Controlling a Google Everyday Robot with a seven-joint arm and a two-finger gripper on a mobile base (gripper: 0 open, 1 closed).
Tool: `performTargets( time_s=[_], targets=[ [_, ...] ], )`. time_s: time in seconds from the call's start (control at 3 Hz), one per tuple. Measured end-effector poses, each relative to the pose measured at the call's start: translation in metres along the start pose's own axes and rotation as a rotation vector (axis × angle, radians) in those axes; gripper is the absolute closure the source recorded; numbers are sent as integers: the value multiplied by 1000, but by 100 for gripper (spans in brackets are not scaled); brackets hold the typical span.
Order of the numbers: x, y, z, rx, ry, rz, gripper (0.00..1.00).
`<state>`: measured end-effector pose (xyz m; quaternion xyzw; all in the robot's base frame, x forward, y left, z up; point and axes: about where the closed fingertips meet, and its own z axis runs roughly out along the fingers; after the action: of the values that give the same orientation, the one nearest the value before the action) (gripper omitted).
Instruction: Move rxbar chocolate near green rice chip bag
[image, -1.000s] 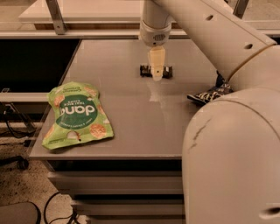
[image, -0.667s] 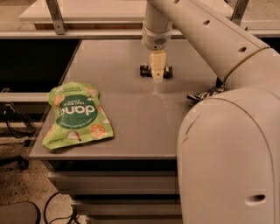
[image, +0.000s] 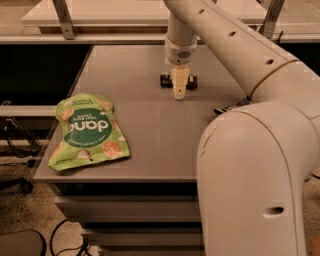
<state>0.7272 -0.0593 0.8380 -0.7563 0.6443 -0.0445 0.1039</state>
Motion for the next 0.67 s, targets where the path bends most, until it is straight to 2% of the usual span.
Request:
performTargets(
  time_s=[0.67],
  targets=[
    [0, 0, 1, -15, -2, 2, 65]
  ],
)
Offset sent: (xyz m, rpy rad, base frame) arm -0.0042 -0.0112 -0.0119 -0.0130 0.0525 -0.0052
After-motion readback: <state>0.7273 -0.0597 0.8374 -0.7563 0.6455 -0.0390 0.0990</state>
